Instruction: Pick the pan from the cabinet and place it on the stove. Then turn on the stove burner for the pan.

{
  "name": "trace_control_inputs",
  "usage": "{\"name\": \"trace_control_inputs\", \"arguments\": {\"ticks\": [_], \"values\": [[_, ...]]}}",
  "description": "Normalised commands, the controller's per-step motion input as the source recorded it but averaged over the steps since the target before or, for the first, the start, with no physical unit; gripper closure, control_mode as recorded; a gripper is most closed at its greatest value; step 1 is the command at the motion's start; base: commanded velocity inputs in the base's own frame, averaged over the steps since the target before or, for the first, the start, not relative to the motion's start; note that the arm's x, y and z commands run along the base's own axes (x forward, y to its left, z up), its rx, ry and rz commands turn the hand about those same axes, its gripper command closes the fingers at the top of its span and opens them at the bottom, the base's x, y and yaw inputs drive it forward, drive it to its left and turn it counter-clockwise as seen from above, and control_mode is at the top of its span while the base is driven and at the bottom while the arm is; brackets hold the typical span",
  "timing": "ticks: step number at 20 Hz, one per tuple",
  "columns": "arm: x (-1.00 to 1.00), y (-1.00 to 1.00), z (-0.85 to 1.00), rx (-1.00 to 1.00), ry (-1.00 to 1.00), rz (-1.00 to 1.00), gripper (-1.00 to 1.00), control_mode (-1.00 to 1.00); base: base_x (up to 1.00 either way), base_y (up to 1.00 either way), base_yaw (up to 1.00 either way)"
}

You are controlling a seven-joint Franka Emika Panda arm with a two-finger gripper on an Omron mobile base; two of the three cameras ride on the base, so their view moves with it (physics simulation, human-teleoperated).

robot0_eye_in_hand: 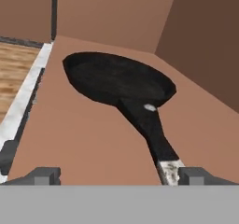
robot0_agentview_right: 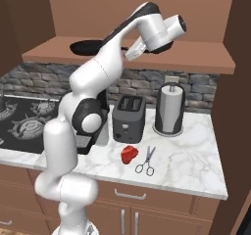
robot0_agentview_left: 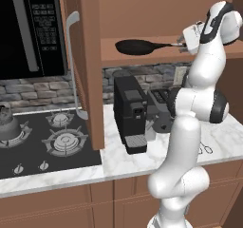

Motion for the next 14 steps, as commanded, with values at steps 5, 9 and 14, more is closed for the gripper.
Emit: {"name": "trace_control_inputs", "arguments": {"ticks": [5,9,14], "values": [[0.1,-0.04,-0.18,-0.03,0.0,0.0,-1.0,-1.0,0.0,0.0,0.0],[0.22,0.0,-0.02,-0.03,-0.02,0.0,-1.0,-1.0,0.0,0.0,0.0],[0.29,0.0,-0.02,-0.03,-0.05,0.0,-1.0,-1.0,0.0,0.0,0.0]]}}
